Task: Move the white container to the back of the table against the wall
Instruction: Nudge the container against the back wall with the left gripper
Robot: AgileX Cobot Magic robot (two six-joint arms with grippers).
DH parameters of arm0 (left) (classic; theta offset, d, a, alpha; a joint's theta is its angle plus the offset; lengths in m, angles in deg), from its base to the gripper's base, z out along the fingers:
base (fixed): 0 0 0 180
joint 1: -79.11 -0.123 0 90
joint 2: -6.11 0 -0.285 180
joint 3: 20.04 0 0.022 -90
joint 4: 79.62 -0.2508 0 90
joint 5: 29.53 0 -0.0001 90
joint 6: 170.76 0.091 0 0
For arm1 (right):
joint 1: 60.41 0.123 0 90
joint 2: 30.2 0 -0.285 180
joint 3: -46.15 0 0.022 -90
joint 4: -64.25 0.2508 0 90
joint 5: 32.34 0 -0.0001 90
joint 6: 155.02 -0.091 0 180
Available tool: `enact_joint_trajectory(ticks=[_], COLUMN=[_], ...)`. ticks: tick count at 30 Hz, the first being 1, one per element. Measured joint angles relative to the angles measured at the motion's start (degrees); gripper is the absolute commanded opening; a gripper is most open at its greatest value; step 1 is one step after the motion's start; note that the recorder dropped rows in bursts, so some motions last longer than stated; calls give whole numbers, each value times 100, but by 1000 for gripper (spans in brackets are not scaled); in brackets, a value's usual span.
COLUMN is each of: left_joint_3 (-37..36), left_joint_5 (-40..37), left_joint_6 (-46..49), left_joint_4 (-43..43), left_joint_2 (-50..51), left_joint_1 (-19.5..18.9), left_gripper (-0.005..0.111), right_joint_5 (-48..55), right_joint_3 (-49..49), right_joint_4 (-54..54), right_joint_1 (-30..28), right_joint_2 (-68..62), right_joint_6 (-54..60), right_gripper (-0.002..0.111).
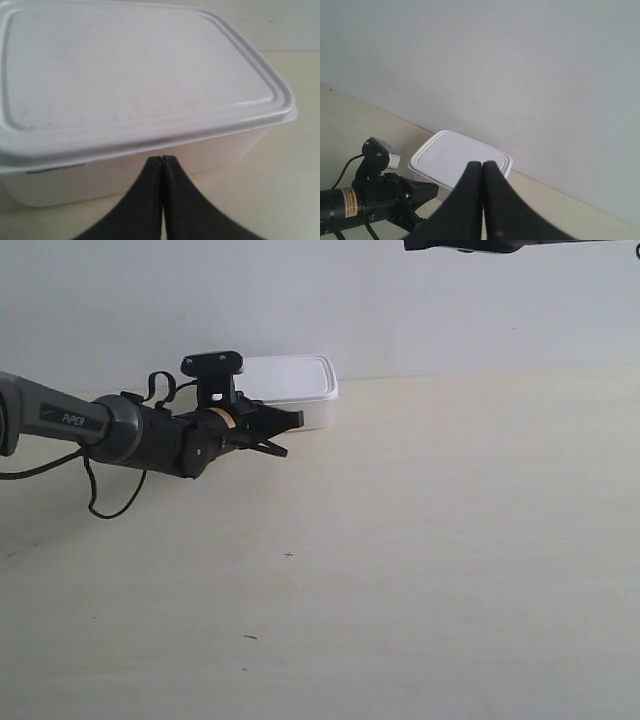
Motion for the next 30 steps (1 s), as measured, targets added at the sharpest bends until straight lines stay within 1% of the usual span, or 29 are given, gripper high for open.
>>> enact_joint_trajectory(ticks=[4, 13, 24, 30], left_joint_3=[222, 592, 886, 986], left_joint_5=[-28, -125, -208, -339], left_joint_6=[-113, -584, -621, -621], left_joint_4=[-29, -626, -682, -702], left_joint_2=[94, 283, 508, 547], left_joint_1=[0, 0, -11, -111], left_gripper=[0, 0, 0, 0], right_joint_5=[-136, -338, -527, -540], right_joint_3=[207, 774, 1492, 1918], right_joint_4=[0, 0, 2, -12], right_joint_1=[0, 0, 0, 0], right_joint_2=[347, 1148, 2187, 2708], right_joint_6=[-10, -20, -226, -405], right_gripper=[0, 0, 0, 0])
